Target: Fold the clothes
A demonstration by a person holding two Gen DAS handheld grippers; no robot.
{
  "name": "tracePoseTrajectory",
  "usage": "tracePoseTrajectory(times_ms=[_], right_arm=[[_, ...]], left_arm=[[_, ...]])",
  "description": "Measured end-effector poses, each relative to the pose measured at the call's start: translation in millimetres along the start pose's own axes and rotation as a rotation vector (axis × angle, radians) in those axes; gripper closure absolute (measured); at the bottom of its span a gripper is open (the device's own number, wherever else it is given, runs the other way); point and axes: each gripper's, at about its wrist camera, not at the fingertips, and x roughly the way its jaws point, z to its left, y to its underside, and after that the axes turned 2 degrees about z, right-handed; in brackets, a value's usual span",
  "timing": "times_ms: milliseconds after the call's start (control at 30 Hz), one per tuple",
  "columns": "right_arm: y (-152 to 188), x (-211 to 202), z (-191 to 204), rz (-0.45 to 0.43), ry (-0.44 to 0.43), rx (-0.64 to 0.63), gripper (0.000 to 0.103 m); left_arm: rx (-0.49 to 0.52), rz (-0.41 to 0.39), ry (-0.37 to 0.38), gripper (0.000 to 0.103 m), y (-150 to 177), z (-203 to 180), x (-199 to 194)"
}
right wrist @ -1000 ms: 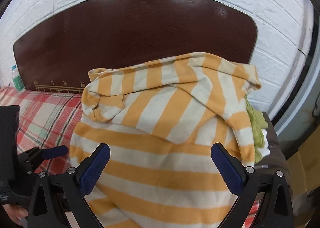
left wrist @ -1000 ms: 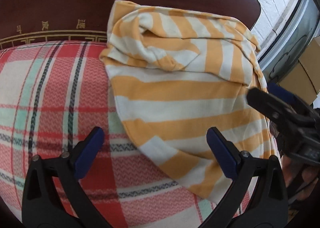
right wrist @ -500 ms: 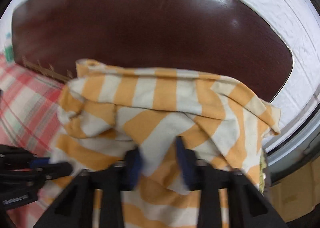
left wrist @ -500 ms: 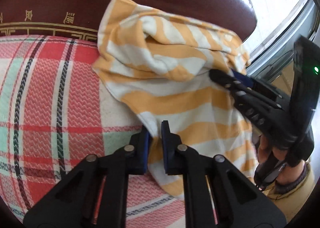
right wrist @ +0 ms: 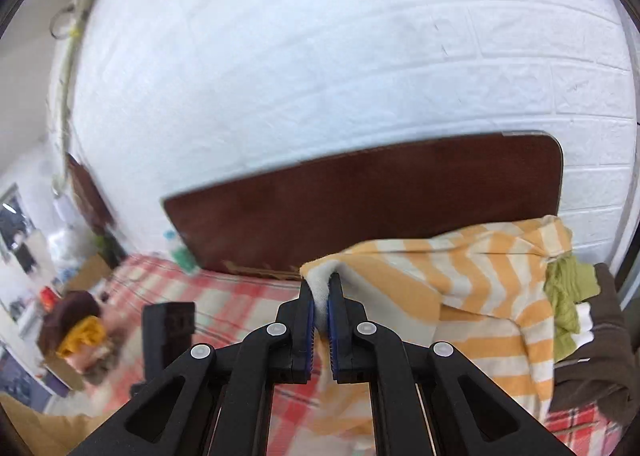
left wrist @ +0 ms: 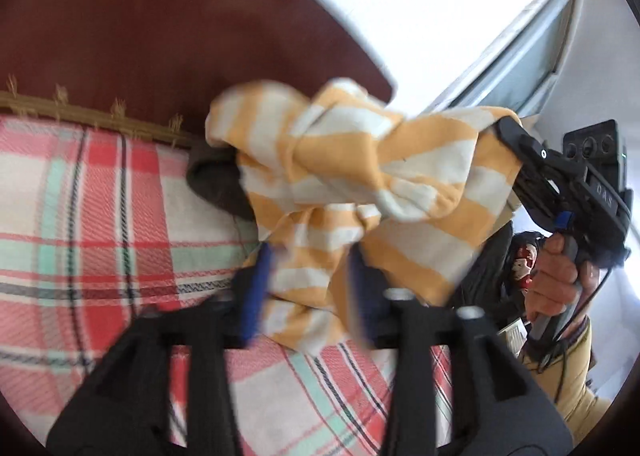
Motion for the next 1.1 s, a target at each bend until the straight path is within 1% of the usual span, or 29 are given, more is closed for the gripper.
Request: tracePoseTrajectory(times_ms=[33, 67, 167, 300, 400, 533, 633, 667, 700, 733, 767, 833, 867, 900, 933, 967, 1067, 1100], right_arm=[[-2, -9, 9, -0.018, -0.028, 0.0, 0.098], [-4, -18, 18, -0.032, -0.058, 0.001, 0.098], [-7, -38, 52, -0.054, -0.145, -0.007, 0.098], [-9, -49, 111, -0.062, -0.228, -0.061, 0.098], [-7, -60, 159, -0.076, -0.328, -0.095, 0.098], [-6, -80, 233, -0.076, -0.459, -0.162, 0.098], [-1, -86, 293, -0.063, -0.578, -0.226, 0.098], [0, -87, 312, -0.055, -0.619, -0.244, 0.098], [4, -86, 331, -0.04, -0.658, -0.258, 0.098], [9, -81, 349, -0.014, -0.693, -0.267, 0.097], [16, -73, 365, 0.022, -0.721, -0.278, 0.096], [34, -46, 391, 0.12, -0.758, -0.304, 0.092], [45, -32, 400, 0.17, -0.771, -0.321, 0.084], [58, -17, 403, 0.215, -0.751, -0.339, 0.068], [72, -2, 405, 0.249, -0.698, -0.35, 0.059], [82, 13, 398, 0.278, -0.645, -0.349, 0.05], [102, 56, 346, 0.344, -0.482, -0.303, 0.049], [108, 69, 328, 0.359, -0.414, -0.285, 0.045]], left_arm=[[0.026, -0.022, 0.008, 0.033, 2, -8, -12], [0.054, -0.037, 0.002, 0.026, 4, -16, -22], [0.139, -0.078, -0.014, 0.022, 12, -39, -52], [0.262, -0.076, -0.015, 0.022, 16, -63, -87], [0.33, -0.078, -0.008, 0.022, 14, -76, -113], [0.339, -0.186, -0.008, 0.022, 17, -87, -181], [0.346, -0.267, -0.009, 0.022, 18, -95, -232], [0.343, -0.29, 0.001, 0.022, 20, -96, -251], [0.321, -0.301, 0.034, 0.022, 23, -89, -272], [0.298, -0.306, 0.037, 0.022, 28, -81, -286], [0.266, -0.302, -0.002, 0.022, 39, -68, -297], [0.203, -0.294, -0.081, 0.021, 59, -43, -319], [0.171, -0.289, -0.12, 0.021, 70, -31, -330], [0.139, -0.285, -0.159, 0.021, 80, -18, -341], [0.107, -0.28, -0.198, 0.021, 90, -6, -352], [0.075, -0.276, -0.236, 0.021, 101, 6, -363], [-0.021, -0.261, -0.352, 0.02, 132, 44, -395], [-0.053, -0.256, -0.391, 0.021, 142, 56, -406]])
